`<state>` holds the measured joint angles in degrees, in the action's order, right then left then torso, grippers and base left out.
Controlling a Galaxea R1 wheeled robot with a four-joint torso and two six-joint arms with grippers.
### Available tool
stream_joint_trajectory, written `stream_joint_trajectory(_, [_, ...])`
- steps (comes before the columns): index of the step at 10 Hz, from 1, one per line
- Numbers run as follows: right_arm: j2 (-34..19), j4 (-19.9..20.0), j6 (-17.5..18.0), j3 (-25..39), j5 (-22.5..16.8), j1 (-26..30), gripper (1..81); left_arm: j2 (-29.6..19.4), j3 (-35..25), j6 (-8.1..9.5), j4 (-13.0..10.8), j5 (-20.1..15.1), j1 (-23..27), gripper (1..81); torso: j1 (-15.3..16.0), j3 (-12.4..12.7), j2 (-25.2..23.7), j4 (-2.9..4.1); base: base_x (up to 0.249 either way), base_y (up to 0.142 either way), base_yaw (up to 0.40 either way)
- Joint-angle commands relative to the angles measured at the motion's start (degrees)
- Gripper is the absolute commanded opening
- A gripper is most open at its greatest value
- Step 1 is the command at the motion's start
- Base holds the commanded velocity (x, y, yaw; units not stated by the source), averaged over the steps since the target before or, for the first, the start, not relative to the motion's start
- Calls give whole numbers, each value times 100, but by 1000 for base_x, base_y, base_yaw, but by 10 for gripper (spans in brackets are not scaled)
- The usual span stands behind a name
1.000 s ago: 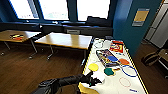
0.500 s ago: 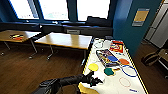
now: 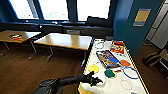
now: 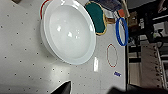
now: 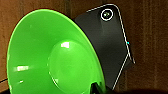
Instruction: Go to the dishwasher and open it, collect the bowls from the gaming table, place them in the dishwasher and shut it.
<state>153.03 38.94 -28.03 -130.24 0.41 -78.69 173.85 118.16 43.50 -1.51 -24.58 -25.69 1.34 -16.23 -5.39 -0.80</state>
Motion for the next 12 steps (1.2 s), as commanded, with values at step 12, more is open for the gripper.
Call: stream_joint_trajectory(12, [-50,-26,-10,-35,-481,235,10,27,269,106,46,260,569,811,2,0,5,0,27,0,0])
